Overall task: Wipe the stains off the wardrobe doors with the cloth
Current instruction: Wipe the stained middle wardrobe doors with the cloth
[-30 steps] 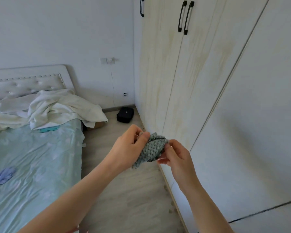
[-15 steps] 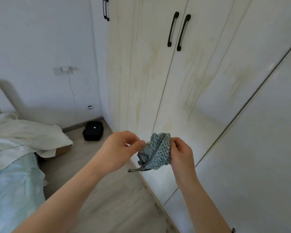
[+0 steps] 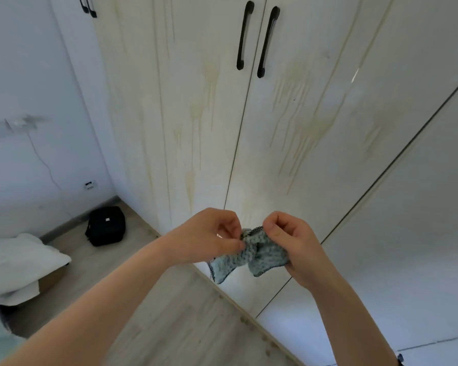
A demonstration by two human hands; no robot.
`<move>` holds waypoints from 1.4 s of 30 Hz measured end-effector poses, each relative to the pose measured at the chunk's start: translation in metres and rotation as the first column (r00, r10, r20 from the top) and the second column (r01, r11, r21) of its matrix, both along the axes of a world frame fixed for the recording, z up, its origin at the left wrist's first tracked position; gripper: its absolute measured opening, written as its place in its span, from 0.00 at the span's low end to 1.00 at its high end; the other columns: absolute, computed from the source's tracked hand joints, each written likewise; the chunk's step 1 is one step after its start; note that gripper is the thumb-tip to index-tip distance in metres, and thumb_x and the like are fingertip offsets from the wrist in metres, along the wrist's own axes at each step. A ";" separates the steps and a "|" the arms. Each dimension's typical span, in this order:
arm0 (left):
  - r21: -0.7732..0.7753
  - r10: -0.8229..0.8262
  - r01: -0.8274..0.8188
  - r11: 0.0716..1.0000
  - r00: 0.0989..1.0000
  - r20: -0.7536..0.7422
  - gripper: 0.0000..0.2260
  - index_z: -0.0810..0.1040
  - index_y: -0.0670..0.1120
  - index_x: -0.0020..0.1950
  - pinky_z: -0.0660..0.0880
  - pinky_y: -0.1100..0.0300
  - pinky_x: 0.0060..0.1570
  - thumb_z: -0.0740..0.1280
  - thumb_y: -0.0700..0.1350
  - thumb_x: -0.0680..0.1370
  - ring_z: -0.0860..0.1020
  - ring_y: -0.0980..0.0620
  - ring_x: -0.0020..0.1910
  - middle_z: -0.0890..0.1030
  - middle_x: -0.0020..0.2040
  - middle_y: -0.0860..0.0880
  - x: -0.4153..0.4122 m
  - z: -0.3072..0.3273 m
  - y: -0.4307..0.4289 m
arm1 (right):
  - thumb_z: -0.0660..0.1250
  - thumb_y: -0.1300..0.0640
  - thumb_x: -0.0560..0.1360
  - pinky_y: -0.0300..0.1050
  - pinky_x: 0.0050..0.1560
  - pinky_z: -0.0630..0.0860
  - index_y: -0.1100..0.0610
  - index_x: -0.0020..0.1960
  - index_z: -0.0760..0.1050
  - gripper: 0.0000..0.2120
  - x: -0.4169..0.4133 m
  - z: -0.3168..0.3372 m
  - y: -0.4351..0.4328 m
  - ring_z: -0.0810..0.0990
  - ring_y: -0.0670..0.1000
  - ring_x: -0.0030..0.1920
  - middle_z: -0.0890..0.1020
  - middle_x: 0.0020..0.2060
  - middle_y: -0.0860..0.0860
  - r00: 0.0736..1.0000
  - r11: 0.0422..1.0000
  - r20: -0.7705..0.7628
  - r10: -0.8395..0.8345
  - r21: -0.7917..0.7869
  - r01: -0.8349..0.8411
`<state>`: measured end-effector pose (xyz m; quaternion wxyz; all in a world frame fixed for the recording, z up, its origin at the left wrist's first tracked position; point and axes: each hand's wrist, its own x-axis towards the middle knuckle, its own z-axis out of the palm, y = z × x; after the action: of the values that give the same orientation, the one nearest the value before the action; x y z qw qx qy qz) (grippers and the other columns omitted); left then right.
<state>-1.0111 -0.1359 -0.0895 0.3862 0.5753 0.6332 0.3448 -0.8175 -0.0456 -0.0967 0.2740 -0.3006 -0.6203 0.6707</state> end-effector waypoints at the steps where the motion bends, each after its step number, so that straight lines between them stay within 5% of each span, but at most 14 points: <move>1: -0.018 0.008 -0.008 1.000 1.000 -0.010 0.05 0.78 0.48 0.43 0.81 0.45 0.48 0.73 0.45 0.75 0.82 0.47 0.40 0.84 0.40 0.50 -0.008 0.003 0.004 | 0.77 0.48 0.70 0.48 0.37 0.78 0.54 0.37 0.79 0.12 -0.001 0.005 0.008 0.79 0.54 0.37 0.79 0.35 0.54 0.999 0.999 0.029 -0.017 0.047 0.016; 6: -0.085 -0.121 0.123 0.989 0.992 0.025 0.12 0.77 0.52 0.51 0.75 0.60 0.39 0.76 0.54 0.74 0.77 0.56 0.36 0.82 0.43 0.53 -0.049 0.008 0.026 | 0.75 0.52 0.69 0.42 0.36 0.75 0.55 0.38 0.81 0.07 -0.026 0.010 0.038 0.78 0.48 0.33 0.80 0.32 0.51 0.994 0.989 0.109 -0.006 0.148 -0.010; 12: -0.105 -0.184 0.159 0.982 0.935 -0.302 0.13 0.76 0.51 0.37 0.67 0.62 0.36 0.72 0.56 0.75 0.69 0.59 0.30 0.72 0.29 0.57 -0.068 0.000 0.068 | 0.79 0.52 0.71 0.41 0.34 0.67 0.54 0.42 0.82 0.08 -0.032 0.015 0.063 0.69 0.50 0.33 0.72 0.31 0.52 0.975 0.965 0.194 -0.110 0.255 0.058; 16: -0.076 -0.222 0.210 0.975 0.879 -0.423 0.19 0.74 0.48 0.36 0.64 0.65 0.32 0.73 0.61 0.73 0.67 0.59 0.29 0.71 0.29 0.56 -0.088 0.006 0.102 | 0.81 0.53 0.68 0.37 0.33 0.68 0.53 0.44 0.82 0.10 -0.022 0.012 0.077 0.72 0.45 0.31 0.74 0.29 0.46 0.870 0.952 0.475 -0.134 0.305 -0.020; 19: -0.112 -0.372 0.365 0.924 0.798 -0.473 0.21 0.70 0.44 0.35 0.62 0.65 0.31 0.73 0.58 0.73 0.65 0.58 0.29 0.67 0.29 0.54 -0.095 0.003 0.116 | 0.78 0.54 0.72 0.38 0.34 0.68 0.58 0.38 0.78 0.12 -0.020 0.012 0.071 0.73 0.46 0.32 0.77 0.30 0.48 0.879 0.942 0.398 -0.264 0.304 0.145; 23: -0.140 -0.490 0.470 0.872 0.831 -0.264 0.13 0.74 0.42 0.37 0.66 0.67 0.32 0.74 0.46 0.75 0.71 0.59 0.29 0.73 0.31 0.52 -0.118 0.013 0.126 | 0.76 0.37 0.68 0.37 0.34 0.66 0.53 0.36 0.75 0.20 -0.009 0.025 0.065 0.68 0.47 0.33 0.72 0.32 0.50 0.920 0.916 0.098 -0.380 0.179 0.359; 26: -0.074 -0.425 0.420 0.904 0.903 -0.069 0.13 0.71 0.42 0.39 0.71 0.61 0.27 0.73 0.43 0.77 0.76 0.52 0.28 0.77 0.32 0.50 -0.131 0.018 0.137 | 0.71 0.43 0.77 0.39 0.37 0.67 0.52 0.40 0.74 0.15 -0.025 0.028 0.058 0.71 0.46 0.35 0.74 0.34 0.47 0.882 0.881 0.164 -0.442 0.266 0.391; 30: -0.239 -0.684 0.645 0.726 0.639 -0.351 0.09 0.76 0.46 0.50 0.77 0.58 0.33 0.74 0.45 0.75 0.80 0.46 0.37 0.79 0.42 0.50 -0.146 0.015 0.144 | 0.67 0.54 0.80 0.43 0.39 0.70 0.48 0.38 0.76 0.12 -0.052 0.030 0.055 0.73 0.45 0.34 0.76 0.32 0.43 0.771 0.752 0.016 -0.636 0.234 0.616; 32: -0.274 -0.725 0.699 0.661 0.501 -0.473 0.11 0.77 0.45 0.50 0.73 0.62 0.39 0.75 0.44 0.72 0.78 0.54 0.40 0.78 0.41 0.54 -0.147 0.010 0.144 | 0.68 0.55 0.80 0.44 0.39 0.71 0.48 0.39 0.77 0.11 -0.061 0.030 0.055 0.74 0.46 0.34 0.76 0.32 0.44 0.766 0.749 0.020 -0.642 0.228 0.622; 34: -0.217 -0.725 0.739 0.638 0.482 -0.492 0.09 0.76 0.46 0.44 0.69 0.63 0.36 0.76 0.42 0.70 0.74 0.59 0.36 0.75 0.35 0.56 -0.147 0.008 0.144 | 0.70 0.53 0.78 0.43 0.39 0.72 0.49 0.40 0.77 0.09 -0.071 0.031 0.052 0.74 0.47 0.35 0.77 0.33 0.45 0.781 0.767 0.043 -0.622 0.230 0.599; 35: -0.163 -0.741 0.753 0.638 0.542 -0.396 0.08 0.76 0.47 0.41 0.68 0.64 0.35 0.75 0.40 0.70 0.73 0.59 0.34 0.74 0.34 0.57 -0.149 0.006 0.147 | 0.71 0.51 0.76 0.43 0.38 0.73 0.50 0.40 0.77 0.07 -0.073 0.032 0.051 0.75 0.47 0.35 0.77 0.34 0.46 0.784 0.772 0.006 -0.621 0.182 0.609; 37: -0.074 -0.727 0.733 0.676 0.680 0.092 0.06 0.79 0.44 0.44 0.69 0.63 0.36 0.73 0.36 0.72 0.74 0.53 0.37 0.77 0.37 0.51 -0.159 0.000 0.151 | 0.74 0.43 0.70 0.42 0.36 0.73 0.52 0.42 0.78 0.13 -0.068 0.035 0.050 0.75 0.48 0.35 0.78 0.34 0.48 0.757 0.750 -0.048 -0.652 0.110 0.652; 39: -0.026 -0.524 0.685 0.728 0.580 0.624 0.14 0.81 0.40 0.55 0.77 0.57 0.41 0.71 0.36 0.70 0.79 0.45 0.45 0.81 0.47 0.42 -0.171 -0.009 0.154 | 0.80 0.35 0.61 0.40 0.32 0.71 0.51 0.44 0.80 0.24 -0.059 0.035 0.052 0.74 0.49 0.33 0.79 0.35 0.50 0.726 0.722 -0.034 -0.686 0.084 0.686; 42: 0.012 -0.410 0.681 0.733 0.427 0.806 0.25 0.76 0.38 0.67 0.77 0.51 0.48 0.68 0.33 0.69 0.78 0.40 0.52 0.79 0.55 0.38 -0.170 -0.019 0.155 | 0.85 0.36 0.53 0.40 0.30 0.73 0.51 0.47 0.82 0.30 -0.053 0.027 0.049 0.77 0.50 0.33 0.83 0.37 0.52 0.751 0.752 -0.031 -0.659 -0.034 0.658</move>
<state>-1.1810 0.0193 -0.1083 0.7932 0.4779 0.2280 0.3007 -0.8707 0.0036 -0.0697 0.5021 -0.4886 -0.4620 0.5438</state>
